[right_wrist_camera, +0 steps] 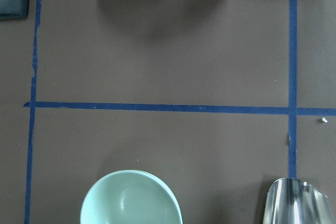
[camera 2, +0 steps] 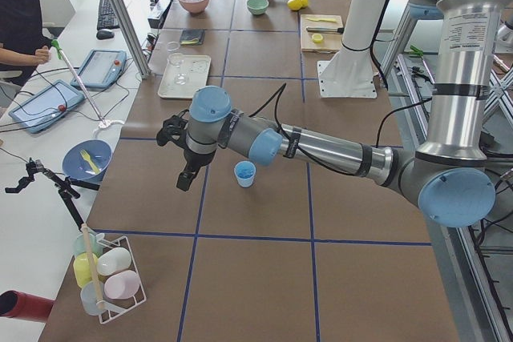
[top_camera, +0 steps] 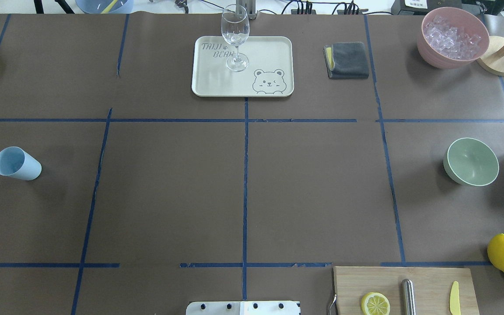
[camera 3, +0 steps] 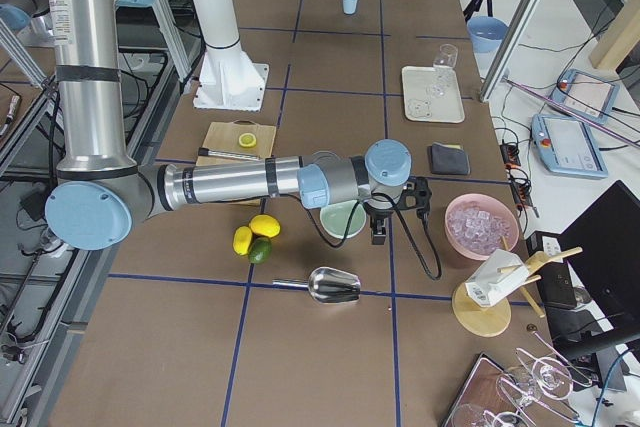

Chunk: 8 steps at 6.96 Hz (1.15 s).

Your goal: Pour ice into bowl

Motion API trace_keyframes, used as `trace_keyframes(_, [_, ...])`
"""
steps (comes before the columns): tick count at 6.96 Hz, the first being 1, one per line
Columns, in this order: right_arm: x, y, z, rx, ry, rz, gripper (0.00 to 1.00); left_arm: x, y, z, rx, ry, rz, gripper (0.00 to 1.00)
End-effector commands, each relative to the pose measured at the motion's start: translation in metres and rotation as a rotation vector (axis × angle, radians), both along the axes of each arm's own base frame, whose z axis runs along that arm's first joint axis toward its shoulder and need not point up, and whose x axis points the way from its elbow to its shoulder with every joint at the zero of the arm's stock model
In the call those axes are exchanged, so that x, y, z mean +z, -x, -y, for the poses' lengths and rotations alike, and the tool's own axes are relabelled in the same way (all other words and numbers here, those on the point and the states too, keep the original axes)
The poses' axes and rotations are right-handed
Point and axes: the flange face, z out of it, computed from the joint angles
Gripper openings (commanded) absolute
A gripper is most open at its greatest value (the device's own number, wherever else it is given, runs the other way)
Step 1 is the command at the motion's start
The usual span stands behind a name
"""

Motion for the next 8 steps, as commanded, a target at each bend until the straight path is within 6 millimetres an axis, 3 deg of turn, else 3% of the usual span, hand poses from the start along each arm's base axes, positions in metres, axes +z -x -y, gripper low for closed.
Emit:
trace_keyframes(1, [0.018,0.065,-0.035,0.058,0.003,-0.025,1.0,0.0,-0.004,-0.042,-0.126,-0.065,-0.069,1.0])
trace_keyframes(2, [0.029,0.085,-0.043,0.082,0.014,-0.036,1.0,0.007,-0.004,-0.062,-0.175,-0.127,-0.076,1.0])
trace_keyframes(3, [0.049,0.102,-0.046,0.064,-0.012,-0.046,1.0,0.001,-0.016,-0.073,-0.202,-0.117,-0.128,1.0])
trace_keyframes(5, [0.076,0.113,-0.055,0.05,-0.017,-0.051,1.0,0.003,-0.045,-0.084,-0.269,-0.121,-0.145,1.0])
trace_keyframes(6, [0.078,0.117,-0.06,0.041,-0.021,-0.047,1.0,0.006,-0.066,-0.093,-0.281,-0.097,-0.186,1.0])
trace_keyframes(7, [0.083,0.123,-0.067,0.032,-0.014,-0.048,1.0,0.016,-0.074,-0.114,-0.297,-0.112,-0.197,1.0])
trace_keyframes(8, [0.084,0.127,-0.07,0.023,-0.017,-0.048,0.91,0.02,-0.075,-0.118,-0.297,-0.112,-0.191,1.0])
